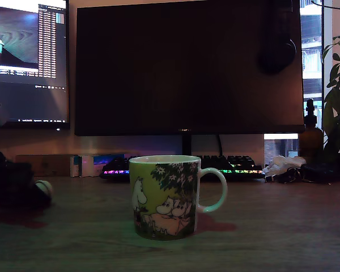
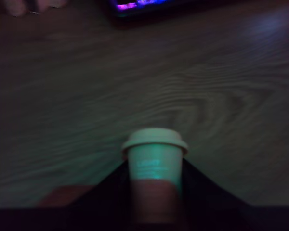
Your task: Pick up the coffee capsules on the table and drop them inside the coffee cup
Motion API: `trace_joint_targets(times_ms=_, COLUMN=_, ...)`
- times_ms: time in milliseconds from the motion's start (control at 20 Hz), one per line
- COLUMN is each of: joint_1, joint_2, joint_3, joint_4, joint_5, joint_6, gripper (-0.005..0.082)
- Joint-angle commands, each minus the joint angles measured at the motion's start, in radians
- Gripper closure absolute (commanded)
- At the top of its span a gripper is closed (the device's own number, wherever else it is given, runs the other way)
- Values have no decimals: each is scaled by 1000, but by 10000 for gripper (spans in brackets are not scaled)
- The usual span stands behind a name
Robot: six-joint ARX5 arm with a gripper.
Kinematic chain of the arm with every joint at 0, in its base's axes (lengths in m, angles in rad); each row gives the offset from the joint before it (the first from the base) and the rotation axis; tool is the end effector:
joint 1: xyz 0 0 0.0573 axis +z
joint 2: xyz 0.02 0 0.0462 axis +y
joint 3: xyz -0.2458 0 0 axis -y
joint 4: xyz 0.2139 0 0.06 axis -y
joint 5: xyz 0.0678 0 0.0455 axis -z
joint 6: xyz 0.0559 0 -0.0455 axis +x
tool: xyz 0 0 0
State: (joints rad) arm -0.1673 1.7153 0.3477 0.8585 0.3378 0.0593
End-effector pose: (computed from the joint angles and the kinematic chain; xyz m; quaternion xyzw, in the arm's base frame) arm 0.2558 -0.0620 0.0906 0.0063 0.2436 -0.2492 0.9373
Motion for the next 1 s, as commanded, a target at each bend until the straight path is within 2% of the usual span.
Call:
trace_joint_targets(times_ms=0, joint_1=2, joint_2=-39, joint_3=-16, joint_4=1, joint_5=34, joint_6=-17, gripper=630)
trace_joint_targets(times_ms=200, joint_1=1, joint_2=-133, joint_3=-16, joint_4=-39, joint_5=118, joint_6=-54, gripper=630)
trace_joint_targets(times_ms=350, joint_1=1, joint_2=-232, joint_3=-16, joint_4=-97, joint_5=172, joint_6=-61, gripper=630)
trace_joint_targets(times_ms=400, joint_1=0, joint_2=-270, joint_3=-16, joint_4=-111, joint_5=181, joint_6=-63, gripper=630)
trace_joint_targets(times_ms=500, joint_1=0, joint_2=-341, joint_3=-16, joint_4=-140, joint_5=199, joint_6=-109, gripper=630)
trace_joint_targets(times_ms=950, joint_1=-45, joint_2=-542, joint_3=12, joint_4=-370, joint_5=250, joint_6=-112, gripper=630)
